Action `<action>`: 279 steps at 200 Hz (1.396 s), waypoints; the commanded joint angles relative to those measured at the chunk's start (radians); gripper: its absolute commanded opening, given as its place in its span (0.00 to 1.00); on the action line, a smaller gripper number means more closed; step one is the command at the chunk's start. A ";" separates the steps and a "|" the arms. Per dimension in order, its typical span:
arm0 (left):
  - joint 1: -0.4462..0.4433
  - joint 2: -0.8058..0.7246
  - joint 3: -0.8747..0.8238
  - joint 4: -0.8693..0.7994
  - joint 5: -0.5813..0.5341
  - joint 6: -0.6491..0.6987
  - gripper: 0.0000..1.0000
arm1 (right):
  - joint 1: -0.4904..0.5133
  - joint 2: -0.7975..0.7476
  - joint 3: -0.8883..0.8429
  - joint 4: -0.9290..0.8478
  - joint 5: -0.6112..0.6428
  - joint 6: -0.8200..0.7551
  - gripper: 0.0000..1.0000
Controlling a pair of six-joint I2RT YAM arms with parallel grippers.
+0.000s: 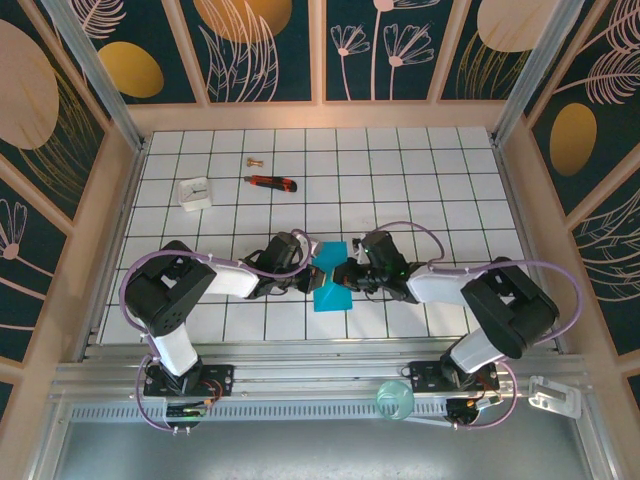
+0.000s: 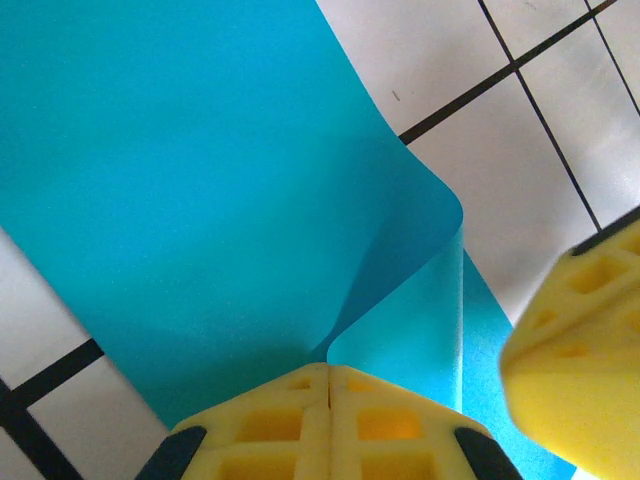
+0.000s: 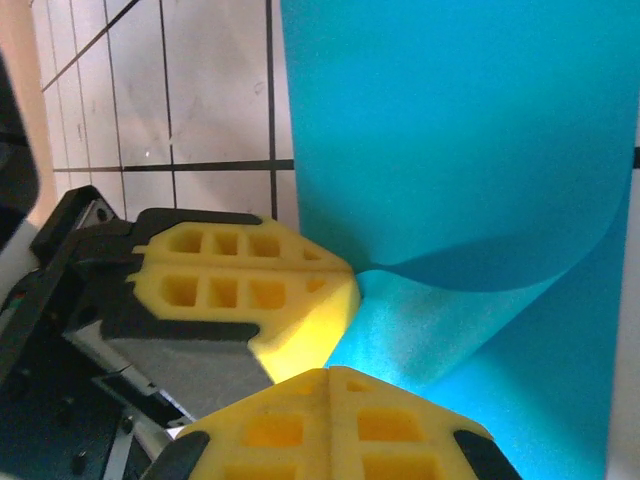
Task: Fold a paper plane with a square sheet of paper (pick it up from the middle)
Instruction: Fold the triangle a second time at the center of the table.
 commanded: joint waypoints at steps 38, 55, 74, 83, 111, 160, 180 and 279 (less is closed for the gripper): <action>0.006 0.057 -0.031 -0.165 -0.083 -0.003 0.00 | -0.004 0.095 0.040 -0.024 0.008 -0.045 0.00; 0.007 0.059 -0.030 -0.165 -0.083 0.001 0.00 | -0.018 0.107 0.025 -0.034 0.012 -0.054 0.00; 0.007 0.060 -0.030 -0.166 -0.084 0.003 0.00 | -0.028 0.105 0.002 -0.040 0.019 -0.064 0.00; 0.006 0.061 -0.029 -0.166 -0.086 0.005 0.00 | -0.034 0.107 -0.006 -0.046 0.021 -0.070 0.00; 0.006 0.065 -0.030 -0.168 -0.088 0.009 0.00 | -0.053 0.110 -0.027 -0.068 0.019 -0.083 0.00; 0.006 0.069 -0.030 -0.168 -0.087 0.014 0.00 | -0.094 0.005 -0.015 -0.129 -0.012 -0.137 0.00; 0.007 0.071 -0.029 -0.168 -0.086 0.012 0.00 | -0.089 -0.034 0.010 -0.117 -0.044 -0.136 0.00; 0.006 0.066 -0.027 -0.176 -0.085 0.014 0.00 | -0.038 0.117 0.100 -0.064 -0.043 -0.130 0.00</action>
